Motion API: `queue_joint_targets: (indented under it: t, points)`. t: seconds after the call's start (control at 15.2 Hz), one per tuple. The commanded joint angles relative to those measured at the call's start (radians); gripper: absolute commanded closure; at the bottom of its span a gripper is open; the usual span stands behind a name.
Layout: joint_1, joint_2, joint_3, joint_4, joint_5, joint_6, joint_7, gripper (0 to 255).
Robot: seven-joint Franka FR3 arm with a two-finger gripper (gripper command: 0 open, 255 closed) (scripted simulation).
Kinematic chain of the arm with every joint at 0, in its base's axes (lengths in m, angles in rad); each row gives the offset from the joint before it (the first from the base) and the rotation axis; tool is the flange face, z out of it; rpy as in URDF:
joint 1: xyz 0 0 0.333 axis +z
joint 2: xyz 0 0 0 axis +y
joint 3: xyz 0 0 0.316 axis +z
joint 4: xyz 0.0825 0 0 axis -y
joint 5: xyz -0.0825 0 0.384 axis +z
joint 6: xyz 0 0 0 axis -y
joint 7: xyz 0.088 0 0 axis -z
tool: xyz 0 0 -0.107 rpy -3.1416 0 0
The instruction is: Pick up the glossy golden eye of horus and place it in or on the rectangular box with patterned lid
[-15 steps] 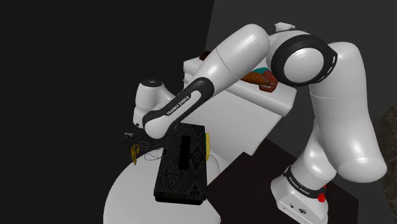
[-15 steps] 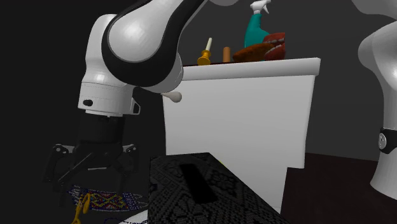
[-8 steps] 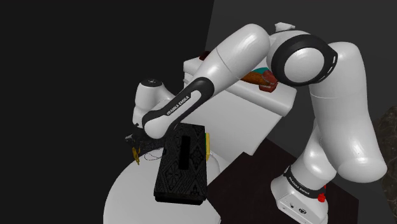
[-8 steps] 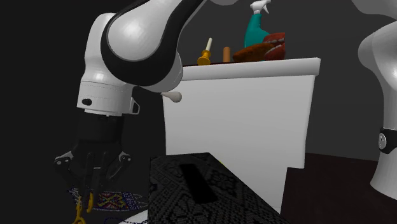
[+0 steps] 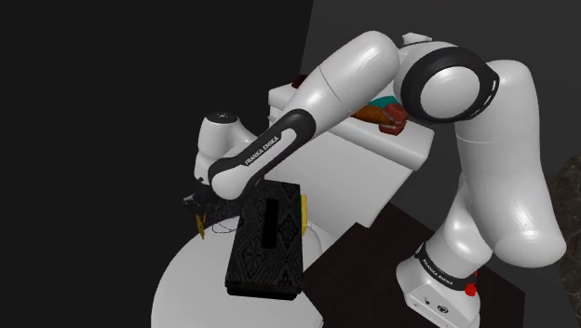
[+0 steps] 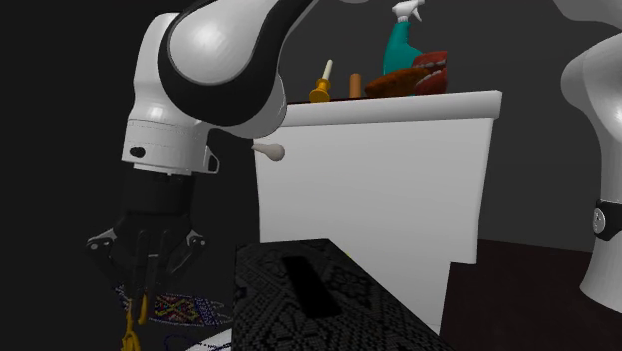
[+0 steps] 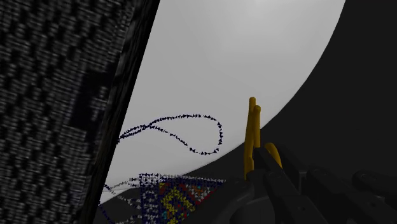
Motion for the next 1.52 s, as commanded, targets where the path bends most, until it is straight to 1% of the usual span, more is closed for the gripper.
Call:
queue_joint_targets:
  t: [0.0,0.79,1.45]
  points:
    - [0.0,-0.023,0.0,-0.005,0.0,-0.018,0.002,255]
    - [-0.003,-0.142,0.002,-0.013,0.002,-0.13,0.009,255]
    - [-0.005,-0.226,0.004,0.006,0.003,-0.233,0.015,255]
